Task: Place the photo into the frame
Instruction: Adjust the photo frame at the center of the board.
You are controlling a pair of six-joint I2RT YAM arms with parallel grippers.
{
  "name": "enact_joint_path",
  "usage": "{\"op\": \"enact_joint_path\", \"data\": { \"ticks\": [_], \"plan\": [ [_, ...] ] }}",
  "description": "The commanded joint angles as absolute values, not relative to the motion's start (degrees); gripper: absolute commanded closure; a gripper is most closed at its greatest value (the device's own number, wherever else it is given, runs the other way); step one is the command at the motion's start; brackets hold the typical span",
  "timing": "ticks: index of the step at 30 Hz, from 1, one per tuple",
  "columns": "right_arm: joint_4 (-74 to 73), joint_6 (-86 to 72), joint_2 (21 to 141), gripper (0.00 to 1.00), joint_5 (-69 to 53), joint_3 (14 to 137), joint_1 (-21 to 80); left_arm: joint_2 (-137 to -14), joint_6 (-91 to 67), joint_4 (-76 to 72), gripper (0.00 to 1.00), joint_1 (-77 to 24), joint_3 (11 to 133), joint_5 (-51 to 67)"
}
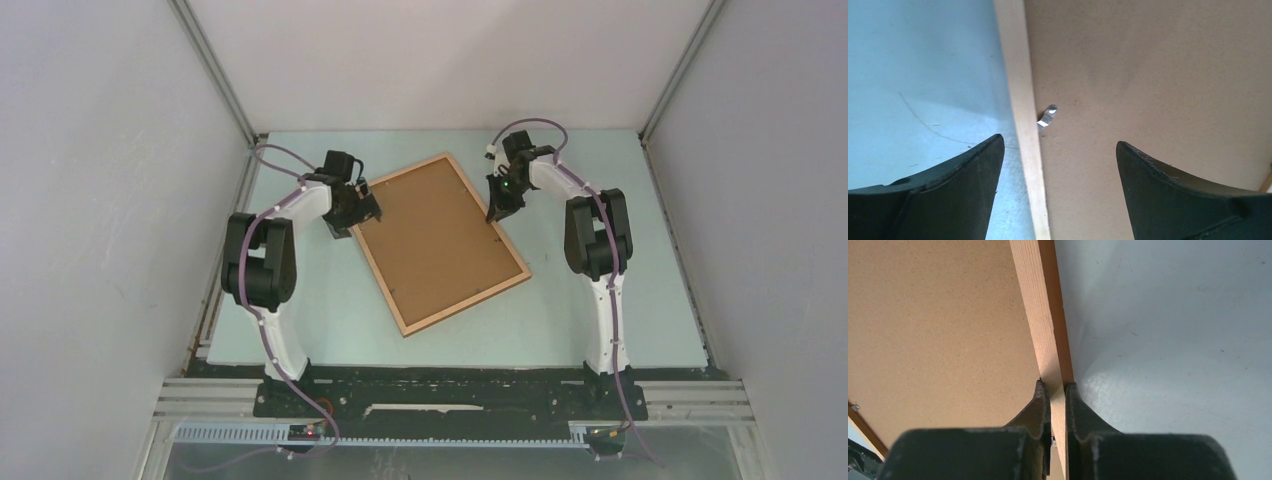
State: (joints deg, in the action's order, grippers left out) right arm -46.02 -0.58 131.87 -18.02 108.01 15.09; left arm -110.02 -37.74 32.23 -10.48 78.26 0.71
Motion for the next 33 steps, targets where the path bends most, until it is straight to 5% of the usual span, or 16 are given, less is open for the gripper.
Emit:
{"op": "enact_joint_path", "data": {
  "ticks": [1, 7, 15, 20, 33],
  "plan": [
    [-48.09, -4.72, 132.61, 0.98, -19.32, 107.61, 14.33, -107.17, -34.46, 35.16, 0.13, -10.64, 79.37, -5.15],
    [-47.91, -4.68, 132.78, 0.98, -19.94, 107.71, 14.33, -107.73, -34.97, 34.20, 0.20, -10.63, 78.98, -4.58],
    [-48.16, -4.51, 133.26, 0.98, -19.95, 107.99, 14.33, -108.50, -35.49, 32.82, 0.46, -10.50, 79.15, -5.53],
    [-48.40, -4.65, 133.59, 0.98, -20.30, 108.38, 14.33, -108.02, -35.40, 31.91, 0.39, -10.55, 77.36, -5.05],
    [-48.60, -4.65, 134.03, 0.98, -20.52, 108.81, 14.48, -110.62, -35.38, 32.55, 0.48, -10.46, 77.76, -7.01]
  ]
}}
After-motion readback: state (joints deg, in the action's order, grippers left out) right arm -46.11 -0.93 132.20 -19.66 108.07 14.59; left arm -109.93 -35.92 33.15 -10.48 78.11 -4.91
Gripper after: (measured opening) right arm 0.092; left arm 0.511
